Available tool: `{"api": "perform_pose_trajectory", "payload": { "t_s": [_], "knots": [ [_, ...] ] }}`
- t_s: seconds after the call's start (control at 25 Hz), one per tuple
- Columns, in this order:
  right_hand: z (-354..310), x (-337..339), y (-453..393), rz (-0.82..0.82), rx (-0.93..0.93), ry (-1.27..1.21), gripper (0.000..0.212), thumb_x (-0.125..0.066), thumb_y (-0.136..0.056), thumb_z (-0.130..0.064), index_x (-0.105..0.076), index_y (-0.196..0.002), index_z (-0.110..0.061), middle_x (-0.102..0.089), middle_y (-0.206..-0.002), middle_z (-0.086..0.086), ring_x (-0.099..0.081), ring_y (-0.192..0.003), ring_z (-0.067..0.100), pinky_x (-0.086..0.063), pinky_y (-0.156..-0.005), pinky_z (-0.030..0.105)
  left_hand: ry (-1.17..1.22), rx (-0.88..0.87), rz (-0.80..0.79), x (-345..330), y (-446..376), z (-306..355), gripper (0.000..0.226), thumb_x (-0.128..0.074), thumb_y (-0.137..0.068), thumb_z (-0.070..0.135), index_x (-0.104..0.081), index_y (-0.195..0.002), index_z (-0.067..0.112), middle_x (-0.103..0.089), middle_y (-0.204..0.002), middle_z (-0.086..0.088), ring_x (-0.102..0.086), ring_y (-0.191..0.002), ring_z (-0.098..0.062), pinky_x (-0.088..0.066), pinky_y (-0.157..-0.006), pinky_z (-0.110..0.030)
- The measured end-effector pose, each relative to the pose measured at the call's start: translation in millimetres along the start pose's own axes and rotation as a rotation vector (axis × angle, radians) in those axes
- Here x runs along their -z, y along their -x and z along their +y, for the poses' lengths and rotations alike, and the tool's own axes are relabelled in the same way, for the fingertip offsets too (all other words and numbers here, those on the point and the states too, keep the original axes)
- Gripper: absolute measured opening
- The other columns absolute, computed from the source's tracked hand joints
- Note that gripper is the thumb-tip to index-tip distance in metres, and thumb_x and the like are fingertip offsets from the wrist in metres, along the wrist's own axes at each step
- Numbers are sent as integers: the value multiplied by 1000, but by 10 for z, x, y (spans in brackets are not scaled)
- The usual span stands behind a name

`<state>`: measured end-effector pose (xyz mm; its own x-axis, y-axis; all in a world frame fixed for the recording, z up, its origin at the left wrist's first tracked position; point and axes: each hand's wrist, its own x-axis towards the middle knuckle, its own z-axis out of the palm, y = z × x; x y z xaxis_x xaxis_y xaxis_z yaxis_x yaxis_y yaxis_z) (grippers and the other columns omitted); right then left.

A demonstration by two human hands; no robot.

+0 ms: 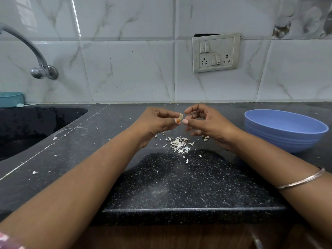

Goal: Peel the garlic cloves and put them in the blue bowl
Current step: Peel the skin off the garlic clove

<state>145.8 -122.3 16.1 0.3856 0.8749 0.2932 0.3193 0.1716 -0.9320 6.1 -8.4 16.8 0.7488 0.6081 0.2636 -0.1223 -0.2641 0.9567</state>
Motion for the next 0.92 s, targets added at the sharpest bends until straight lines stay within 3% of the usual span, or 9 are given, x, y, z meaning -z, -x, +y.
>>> {"api": "perform_pose_trajectory", "payload": {
  "t_s": [0.08, 0.12, 0.16, 0.24, 0.28, 0.6, 0.76, 0.92],
  "knots": [
    [10, 9, -9, -9, 18, 44, 23, -70, -83, -13, -61, -104, -11, -62, -97, 7, -68, -76, 11, -54, -63, 21, -102, -19, -10, -3, 12, 1, 13, -75, -77, 10, -75, -90, 12, -73, -88, -15, -66, -90, -19, -51, -93, -35],
    [15, 11, -14, -15, 28, 55, 20, -71, -83, -13, -63, -101, -10, -64, -97, 8, -67, -77, 10, -54, -64, 20, -151, -28, -9, -7, 20, 4, 13, -77, -76, 13, -76, -90, 14, -73, -87, -14, -67, -85, -17, -53, -90, -34],
    [21, 14, -19, -18, 37, 56, 16, -71, -83, -12, -64, -97, -9, -65, -95, 9, -66, -77, 9, -53, -64, 19, -200, -38, 1, -19, 32, 17, 14, -77, -77, 14, -76, -90, 14, -73, -81, -12, -65, -76, -13, -57, -77, -25],
    [36, 23, -30, -11, 49, 37, 11, -69, -83, -9, -63, -93, -7, -65, -89, 10, -63, -76, 10, -52, -64, 17, -322, -60, 39, -61, 53, 48, 13, -75, -79, 16, -76, -91, 14, -70, -68, -3, -55, -53, -1, -40, -46, -11],
    [43, 27, -34, -9, 53, 26, 10, -68, -84, -8, -63, -92, -6, -65, -88, 10, -63, -75, 10, -51, -63, 16, -386, -79, 53, -78, 56, 61, 13, -76, -78, 18, -76, -90, 14, -68, -62, 2, -49, -45, 3, -34, -43, -10],
    [40, 20, -27, -68, 66, -80, 6, -67, -83, -8, -64, -87, -10, -66, -86, 7, -66, -75, 8, -53, -66, 18, -814, -339, 106, -91, 59, 80, 10, -74, -78, 28, -68, -76, 20, -55, -57, 19, -52, -51, 10, -33, -47, -5],
    [50, 38, -29, -111, 107, -61, 3, -65, -85, -10, -64, -88, -12, -61, -88, 9, -60, -80, 10, -52, -71, 19, -946, -417, 140, -107, 63, 95, 11, -69, -82, 27, -67, -77, 18, -49, -62, 15, -49, -63, -8, -32, -55, -25],
    [63, 43, -41, -131, 149, -79, 5, -62, -87, -8, -63, -87, -14, -58, -86, 8, -56, -82, 13, -50, -74, 19, -958, -476, 154, -130, 58, 88, 9, -67, -83, 21, -67, -80, 13, -54, -69, 7, -51, -69, -16, -32, -59, -28]
  ]
}}
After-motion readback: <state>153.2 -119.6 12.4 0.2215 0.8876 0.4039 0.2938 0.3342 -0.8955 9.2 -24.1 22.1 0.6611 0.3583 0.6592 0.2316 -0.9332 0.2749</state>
